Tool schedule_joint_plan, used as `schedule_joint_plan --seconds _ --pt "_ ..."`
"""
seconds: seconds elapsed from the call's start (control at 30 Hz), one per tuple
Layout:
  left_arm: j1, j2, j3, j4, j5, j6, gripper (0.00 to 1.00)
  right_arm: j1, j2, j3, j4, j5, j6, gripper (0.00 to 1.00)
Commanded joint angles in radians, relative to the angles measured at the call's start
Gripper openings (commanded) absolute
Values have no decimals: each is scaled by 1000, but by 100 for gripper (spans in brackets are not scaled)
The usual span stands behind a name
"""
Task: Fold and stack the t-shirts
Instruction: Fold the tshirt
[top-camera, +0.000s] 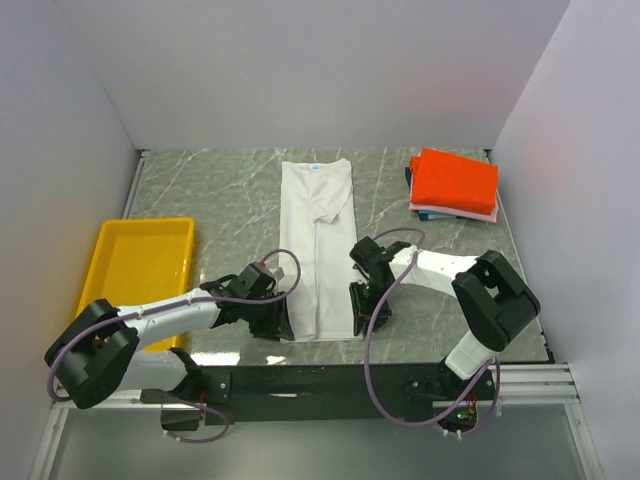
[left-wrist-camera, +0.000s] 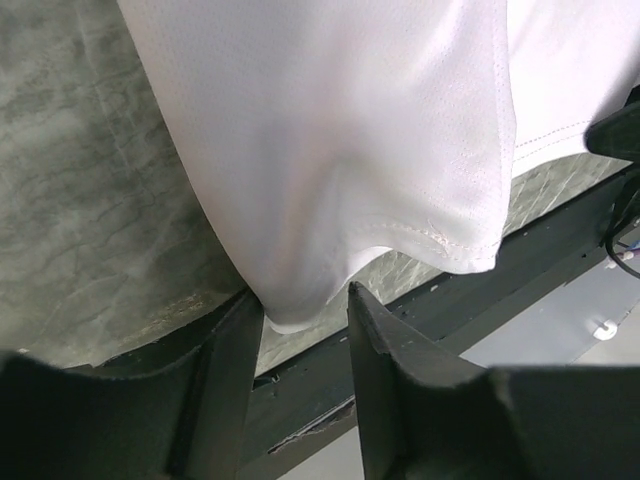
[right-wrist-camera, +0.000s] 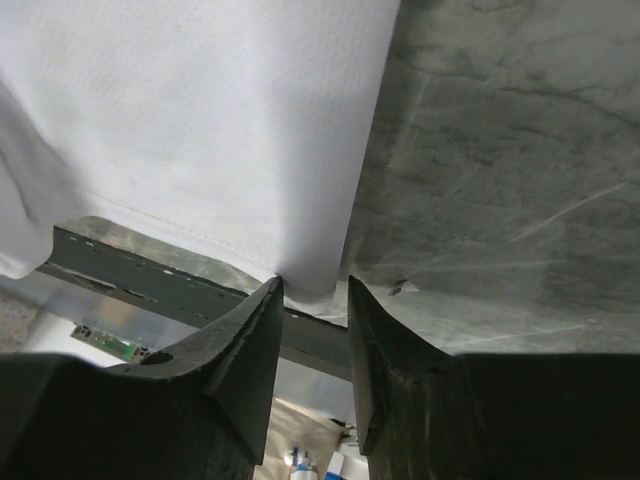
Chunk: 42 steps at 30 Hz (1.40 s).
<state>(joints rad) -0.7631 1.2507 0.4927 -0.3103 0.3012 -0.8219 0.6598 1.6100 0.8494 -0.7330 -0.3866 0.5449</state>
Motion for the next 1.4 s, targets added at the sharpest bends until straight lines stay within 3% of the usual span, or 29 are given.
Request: schedule_joint_plan --seconds 0.0,0.17,0.23,0.47,0.7,0.93,1.0,1.37 --pt "-4 45 -22 -36 -39 3 46 8 17 -13 3 0 1 39" --pt "-4 81 -25 -52 -43 -5 40 6 22 -13 1 2 0 31" --pt "-5 82 -28 -62 -50 -10 33 6 25 -13 1 -1 -2 27" --pt "-18 70 -16 -115 -97 -43 11 8 36 -15 -9 -1 -3 1" --pt "-21 47 -9 -107 -97 -30 4 8 40 -15 -14 -1 -11 0" --pt "-21 6 -9 -110 -103 -33 6 8 48 -7 -19 -8 -17 0" --pt "-21 -8 -6 -116 -109 -34 0 8 41 -6 -23 -8 -17 0" --pt "-21 -88 75 -179 -132 -2 0 8 -38 51 -101 2 -2 0"
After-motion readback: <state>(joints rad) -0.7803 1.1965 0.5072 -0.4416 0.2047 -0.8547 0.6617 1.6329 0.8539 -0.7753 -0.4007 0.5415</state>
